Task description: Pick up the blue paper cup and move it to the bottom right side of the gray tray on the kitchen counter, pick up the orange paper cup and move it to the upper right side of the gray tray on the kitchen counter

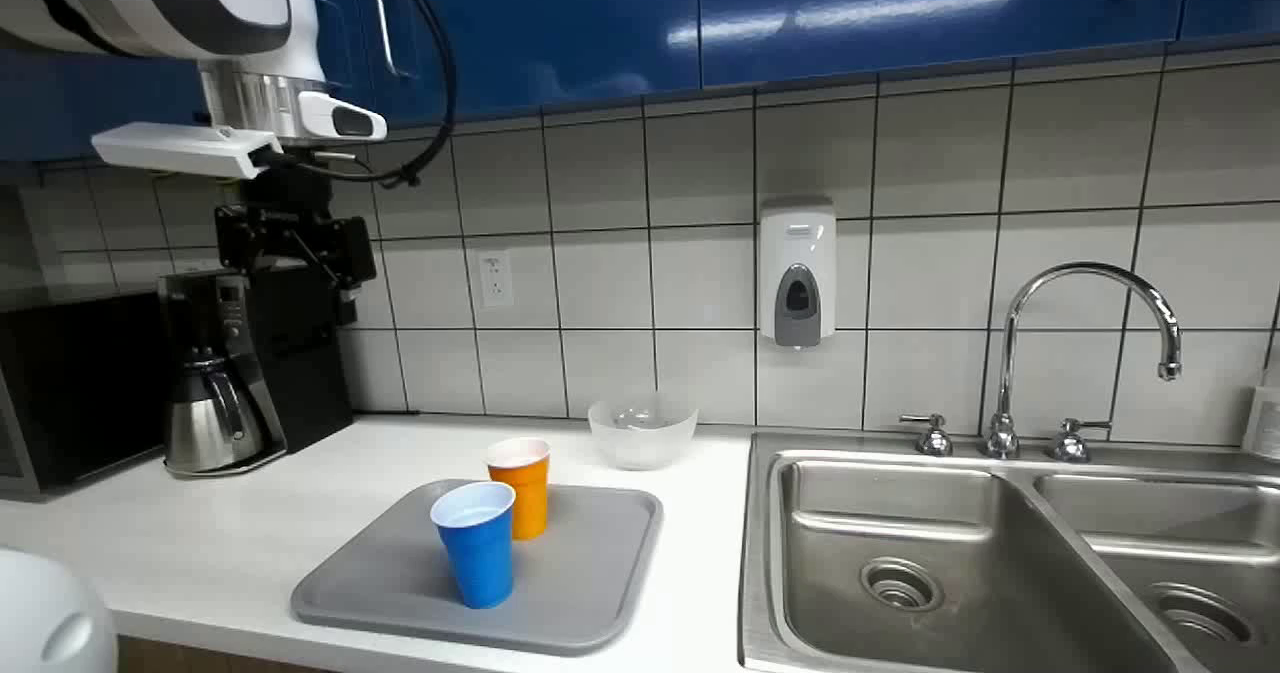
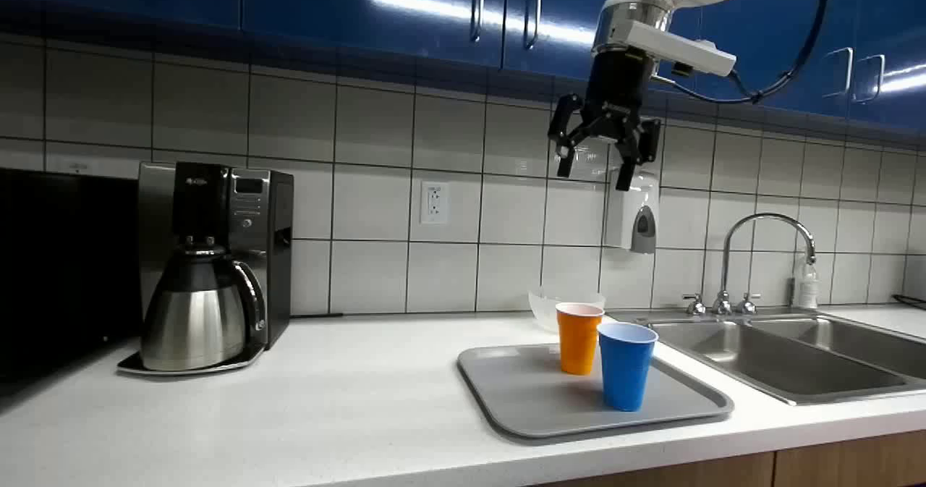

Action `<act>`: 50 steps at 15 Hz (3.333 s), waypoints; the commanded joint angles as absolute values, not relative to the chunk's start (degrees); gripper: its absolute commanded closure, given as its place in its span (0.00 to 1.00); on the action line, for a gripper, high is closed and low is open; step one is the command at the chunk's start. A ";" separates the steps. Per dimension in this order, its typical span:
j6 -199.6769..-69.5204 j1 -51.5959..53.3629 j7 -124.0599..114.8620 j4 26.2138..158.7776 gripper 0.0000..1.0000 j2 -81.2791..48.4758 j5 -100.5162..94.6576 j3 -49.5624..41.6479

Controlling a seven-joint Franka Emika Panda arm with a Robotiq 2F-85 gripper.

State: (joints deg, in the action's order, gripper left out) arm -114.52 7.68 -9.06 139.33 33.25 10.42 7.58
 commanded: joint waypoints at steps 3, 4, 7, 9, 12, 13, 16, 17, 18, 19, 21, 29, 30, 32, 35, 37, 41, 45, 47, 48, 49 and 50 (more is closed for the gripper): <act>-114.31 7.44 -8.96 139.17 0.00 33.16 10.52 7.75; -114.31 7.44 -8.96 139.17 0.00 33.16 10.52 7.75; -114.32 7.44 -8.96 139.17 0.00 33.16 10.52 7.75; -114.77 7.45 -8.99 139.38 0.00 33.21 10.34 7.95; -117.12 7.12 -9.24 140.53 0.00 33.66 8.29 9.02; -117.67 7.12 -9.31 140.75 0.00 33.66 7.93 9.14; -120.33 6.95 -9.57 141.88 0.00 33.95 6.45 9.63; -121.39 6.91 -9.55 142.29 0.00 34.09 5.85 9.72; -122.52 6.87 -9.60 142.75 0.00 34.23 5.30 9.75; -123.58 6.78 -9.72 143.18 0.00 34.32 4.65 9.79; -125.59 6.76 -9.65 144.13 0.00 34.40 3.91 9.59; -131.64 6.43 -8.45 147.93 0.00 33.85 2.99 8.26; -132.36 6.27 -8.20 148.40 0.00 33.66 2.87 8.00; -133.51 6.03 -7.56 149.15 0.00 33.21 2.85 7.26; -135.23 5.83 -6.43 150.14 0.00 32.45 2.98 5.98; -136.34 5.72 -5.73 150.68 0.00 31.67 3.03 5.23; -138.64 5.64 -4.18 151.71 0.00 29.64 3.27 3.85; -140.56 5.45 -3.10 152.43 0.00 27.25 3.15 3.11; -141.75 5.23 -2.96 152.62 0.00 25.81 2.91 3.07; -142.35 5.09 -2.95 152.60 0.00 25.03 2.77 3.13; -142.88 5.04 -2.86 152.58 0.00 24.35 2.85 3.10; -143.51 4.96 -2.90 152.58 0.00 23.68 2.82 3.14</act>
